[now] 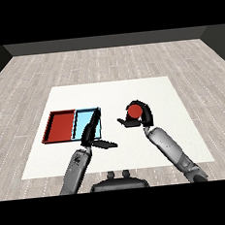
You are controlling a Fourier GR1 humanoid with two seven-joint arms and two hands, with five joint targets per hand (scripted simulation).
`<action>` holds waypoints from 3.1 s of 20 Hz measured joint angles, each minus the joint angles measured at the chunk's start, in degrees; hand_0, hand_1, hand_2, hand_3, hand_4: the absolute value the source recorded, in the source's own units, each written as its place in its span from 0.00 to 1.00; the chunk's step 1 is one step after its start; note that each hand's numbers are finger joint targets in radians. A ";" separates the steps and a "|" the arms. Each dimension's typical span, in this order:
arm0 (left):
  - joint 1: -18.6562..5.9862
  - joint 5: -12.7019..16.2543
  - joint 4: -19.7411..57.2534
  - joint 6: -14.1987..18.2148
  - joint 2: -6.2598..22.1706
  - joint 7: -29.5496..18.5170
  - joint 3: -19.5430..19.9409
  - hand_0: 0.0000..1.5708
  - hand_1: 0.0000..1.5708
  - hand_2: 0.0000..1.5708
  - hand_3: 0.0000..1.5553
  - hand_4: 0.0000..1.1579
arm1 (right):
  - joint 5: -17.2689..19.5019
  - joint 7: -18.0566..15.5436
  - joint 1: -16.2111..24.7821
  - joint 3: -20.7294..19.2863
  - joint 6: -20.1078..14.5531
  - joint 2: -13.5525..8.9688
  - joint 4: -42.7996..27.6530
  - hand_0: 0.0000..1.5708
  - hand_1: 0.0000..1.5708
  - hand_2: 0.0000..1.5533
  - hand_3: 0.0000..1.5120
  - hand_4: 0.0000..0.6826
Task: Pick the red can and put it in the red box
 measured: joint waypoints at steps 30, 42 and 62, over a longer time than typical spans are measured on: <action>-7.87 9.17 14.60 6.26 0.00 -1.46 -4.94 0.00 0.00 0.00 0.00 0.00 | 19.13 8.06 2.50 -3.93 10.36 15.63 -8.35 0.94 0.94 0.93 0.91 0.82; -9.82 11.37 16.45 4.81 0.22 -2.45 -3.96 0.00 0.00 0.00 0.00 0.00 | 17.09 7.53 -1.50 0.34 6.72 17.60 -4.87 0.93 0.93 0.92 0.90 0.76; -10.55 9.61 17.00 20.24 0.23 2.78 -4.39 1.00 1.00 0.96 0.90 0.75 | 12.79 3.26 -4.60 5.86 2.77 17.71 -1.01 0.95 0.95 0.93 0.92 0.77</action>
